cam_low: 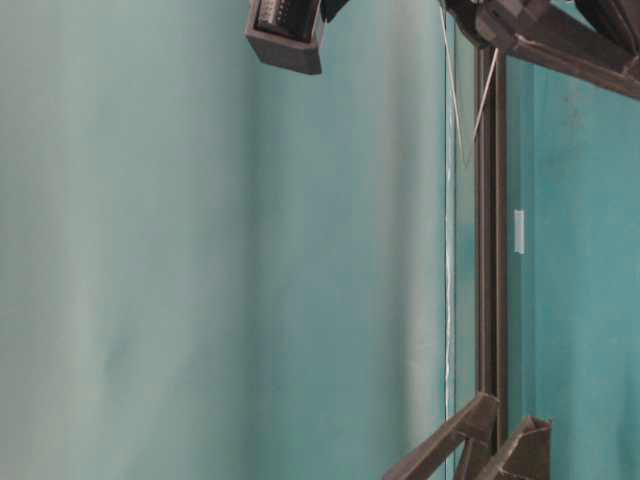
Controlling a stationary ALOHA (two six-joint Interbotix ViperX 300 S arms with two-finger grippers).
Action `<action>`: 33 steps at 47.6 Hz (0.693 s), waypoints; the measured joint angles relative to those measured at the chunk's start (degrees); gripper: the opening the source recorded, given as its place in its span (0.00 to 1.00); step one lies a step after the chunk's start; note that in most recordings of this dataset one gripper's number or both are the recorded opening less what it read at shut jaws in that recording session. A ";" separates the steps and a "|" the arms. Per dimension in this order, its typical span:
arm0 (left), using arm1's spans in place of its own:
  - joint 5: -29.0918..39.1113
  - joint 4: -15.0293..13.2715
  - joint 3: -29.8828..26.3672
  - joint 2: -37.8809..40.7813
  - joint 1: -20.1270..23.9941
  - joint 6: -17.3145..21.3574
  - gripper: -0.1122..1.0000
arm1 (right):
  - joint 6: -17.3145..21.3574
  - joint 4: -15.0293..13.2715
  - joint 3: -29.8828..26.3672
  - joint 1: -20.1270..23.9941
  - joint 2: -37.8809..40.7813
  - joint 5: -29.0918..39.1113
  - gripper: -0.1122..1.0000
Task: Insert the wire through the hole in the metal fitting.
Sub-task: 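Close the right gripper on the grey wire's free end, then pull the held wire out and swing it toward the white bracket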
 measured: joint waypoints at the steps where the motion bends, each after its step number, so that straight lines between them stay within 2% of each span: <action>1: 0.00 0.00 0.00 0.00 0.00 0.00 0.80 | 0.00 0.00 0.00 0.00 0.00 0.00 0.10; 25: 0.00 0.00 0.00 0.00 0.00 0.00 0.80 | -1.23 0.00 0.09 0.00 -0.18 -1.49 0.10; 33: 0.00 -0.09 0.00 0.00 0.00 0.00 0.80 | -2.64 -0.09 0.35 0.00 -3.34 -1.49 0.10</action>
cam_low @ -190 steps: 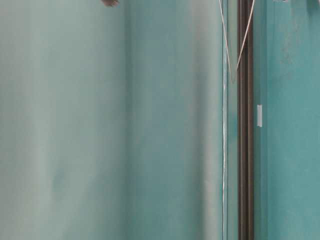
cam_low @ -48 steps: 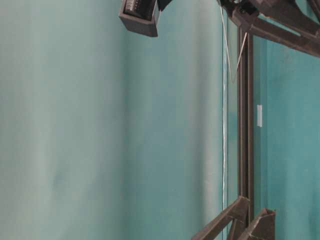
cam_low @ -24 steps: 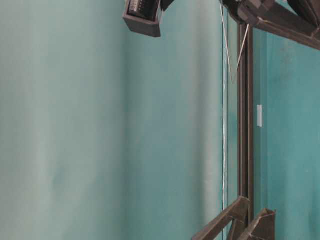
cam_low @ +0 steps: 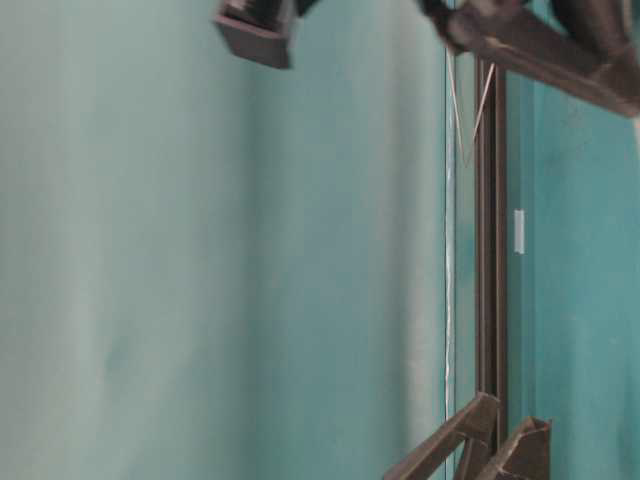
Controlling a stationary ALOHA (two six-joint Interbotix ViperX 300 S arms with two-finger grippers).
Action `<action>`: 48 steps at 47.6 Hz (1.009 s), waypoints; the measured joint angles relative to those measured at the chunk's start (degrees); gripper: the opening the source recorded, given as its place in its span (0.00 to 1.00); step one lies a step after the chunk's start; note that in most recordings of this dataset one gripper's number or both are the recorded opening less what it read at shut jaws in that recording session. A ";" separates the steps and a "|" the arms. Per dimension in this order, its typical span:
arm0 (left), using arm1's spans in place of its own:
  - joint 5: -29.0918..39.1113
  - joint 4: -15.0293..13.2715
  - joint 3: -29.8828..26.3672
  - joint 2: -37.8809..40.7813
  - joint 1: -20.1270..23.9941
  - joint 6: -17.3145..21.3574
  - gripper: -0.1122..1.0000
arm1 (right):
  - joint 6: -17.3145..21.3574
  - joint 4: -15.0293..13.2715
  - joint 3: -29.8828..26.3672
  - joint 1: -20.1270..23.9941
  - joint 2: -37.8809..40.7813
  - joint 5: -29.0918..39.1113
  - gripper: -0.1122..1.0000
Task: Insert the wire through the hole in the metal fitting.
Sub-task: 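Pull the held wire out and swing it toward the white bracket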
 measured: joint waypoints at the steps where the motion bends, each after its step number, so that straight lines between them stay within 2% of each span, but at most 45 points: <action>1: 0.00 0.09 0.00 0.00 0.00 0.00 0.80 | -0.26 0.00 0.09 0.00 -0.44 0.00 0.10; 9: 0.00 0.00 0.00 0.00 0.00 0.00 0.80 | -1.93 0.00 1.32 0.00 -4.57 0.00 0.10; 19: 0.00 0.00 0.00 -0.09 0.00 0.00 0.80 | -2.11 0.09 2.46 -0.53 -9.49 1.23 0.10; 36: 0.00 0.09 0.00 -1.76 0.00 0.00 0.80 | -2.29 0.00 3.43 -0.62 -13.36 2.81 0.10; 43: -0.79 0.00 0.18 -2.11 0.00 0.00 0.80 | -2.29 0.09 4.22 -0.62 -13.54 2.20 0.10; 48: -3.60 0.00 1.32 -2.20 -0.26 -0.18 0.79 | -2.29 0.00 5.98 0.18 -13.89 -0.88 0.10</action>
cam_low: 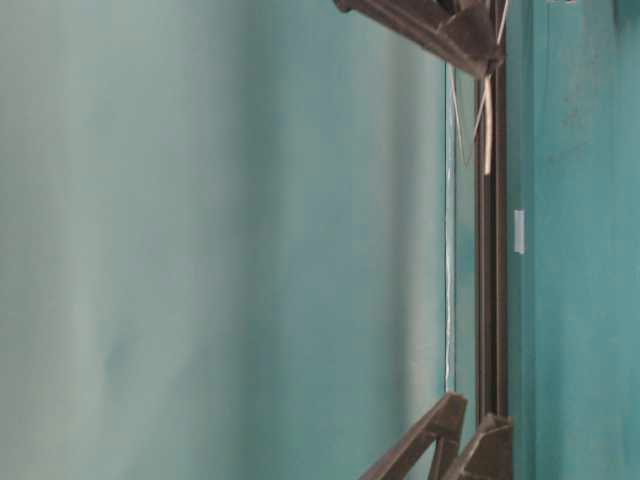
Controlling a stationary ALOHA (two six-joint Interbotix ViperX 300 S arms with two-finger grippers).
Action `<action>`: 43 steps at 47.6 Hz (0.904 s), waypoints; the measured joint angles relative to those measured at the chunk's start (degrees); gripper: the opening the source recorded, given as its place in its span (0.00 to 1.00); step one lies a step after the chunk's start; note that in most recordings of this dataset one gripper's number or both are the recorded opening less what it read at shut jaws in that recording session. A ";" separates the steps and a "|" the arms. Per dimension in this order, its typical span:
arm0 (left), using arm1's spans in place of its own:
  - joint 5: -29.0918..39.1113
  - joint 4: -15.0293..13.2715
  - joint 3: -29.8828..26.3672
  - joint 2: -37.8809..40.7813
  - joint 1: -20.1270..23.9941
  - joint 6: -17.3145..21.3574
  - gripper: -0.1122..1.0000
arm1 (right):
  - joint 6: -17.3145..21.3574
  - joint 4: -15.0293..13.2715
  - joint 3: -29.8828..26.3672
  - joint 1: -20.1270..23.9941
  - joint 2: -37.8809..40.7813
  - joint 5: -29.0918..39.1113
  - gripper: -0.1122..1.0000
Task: Insert the wire through the hole in the metal fitting.
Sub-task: 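Pull the held wire out and swing it toward the white bracket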
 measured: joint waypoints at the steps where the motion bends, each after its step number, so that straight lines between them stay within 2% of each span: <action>1: -0.79 0.00 0.35 0.00 -0.18 0.00 0.79 | 0.00 0.09 0.44 0.26 -0.18 -0.88 0.10; 8: -7.12 -0.09 3.34 0.09 -1.14 -0.09 0.79 | 0.00 1.49 4.92 2.46 -2.20 -9.49 0.10; 13: -10.20 -0.09 4.75 0.00 -2.20 -0.09 0.79 | 0.09 4.31 8.00 3.25 -3.08 -13.36 0.10; 19: -10.90 -0.18 4.83 0.09 -4.57 -0.18 0.80 | -0.18 6.94 9.49 4.31 -3.25 -14.06 0.10; 33: -10.99 -0.18 4.75 0.09 -8.26 -0.18 0.80 | -0.18 7.73 9.67 8.09 -3.25 -14.94 0.10; 43: -10.99 -0.26 4.75 0.18 -10.02 -0.18 0.80 | -0.26 11.07 9.67 10.90 -1.05 -16.35 0.10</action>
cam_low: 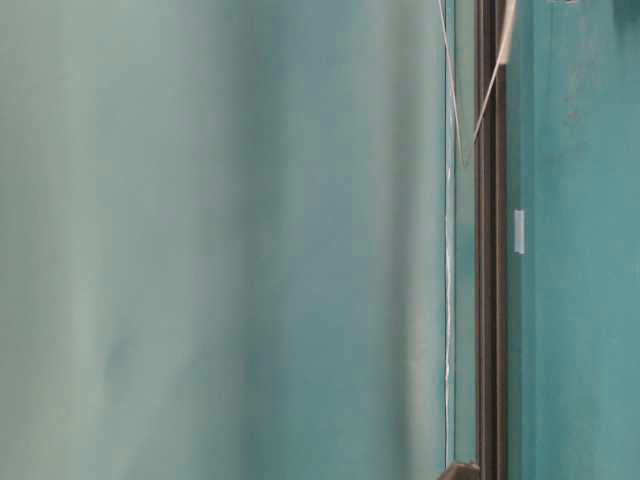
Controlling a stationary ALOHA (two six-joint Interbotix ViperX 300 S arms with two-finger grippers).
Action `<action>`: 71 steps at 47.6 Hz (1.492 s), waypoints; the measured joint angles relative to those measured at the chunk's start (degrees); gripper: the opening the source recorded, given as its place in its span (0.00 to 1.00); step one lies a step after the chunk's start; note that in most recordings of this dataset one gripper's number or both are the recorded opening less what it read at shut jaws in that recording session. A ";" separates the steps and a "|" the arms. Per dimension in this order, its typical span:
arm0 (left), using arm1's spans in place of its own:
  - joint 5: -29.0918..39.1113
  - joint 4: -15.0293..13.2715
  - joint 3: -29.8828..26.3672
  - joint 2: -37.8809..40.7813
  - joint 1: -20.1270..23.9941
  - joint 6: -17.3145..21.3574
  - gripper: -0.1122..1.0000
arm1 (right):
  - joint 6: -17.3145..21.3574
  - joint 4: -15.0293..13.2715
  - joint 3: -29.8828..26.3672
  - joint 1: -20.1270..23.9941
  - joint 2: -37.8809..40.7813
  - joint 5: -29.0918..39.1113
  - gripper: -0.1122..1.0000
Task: Insert the wire through the hole in the metal fitting.
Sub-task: 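Pull the held wire out and swing it toward the white bracket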
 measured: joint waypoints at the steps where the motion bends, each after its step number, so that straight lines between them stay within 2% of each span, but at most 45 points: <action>1: 0.00 0.00 -0.09 0.00 -0.18 0.00 0.80 | 0.00 0.44 0.00 0.26 0.35 -0.18 0.10; 12: -0.26 -0.62 -1.23 3.52 -1.93 -0.70 0.79 | -3.16 6.24 -1.76 4.48 5.71 -3.96 0.10; 23: -1.93 -0.70 -5.19 11.25 -4.22 -2.99 0.79 | -9.93 16.61 -3.87 9.49 10.63 -8.44 0.10; 28: -3.43 -0.70 -5.98 13.18 -5.45 -3.25 0.79 | -11.69 20.30 -4.92 11.34 12.39 -9.05 0.10; 32: -4.13 -0.62 -6.50 13.80 -6.24 -3.78 0.79 | -12.04 22.24 -5.80 12.13 14.06 -9.23 0.10; 46: -4.31 -0.70 -8.79 16.88 -7.12 -5.27 0.79 | -12.04 23.12 -8.61 13.01 18.02 -9.32 0.10; 71: -4.31 -0.70 -11.34 19.95 -7.29 -5.80 0.79 | -12.04 23.29 -9.05 13.27 19.60 -9.32 0.10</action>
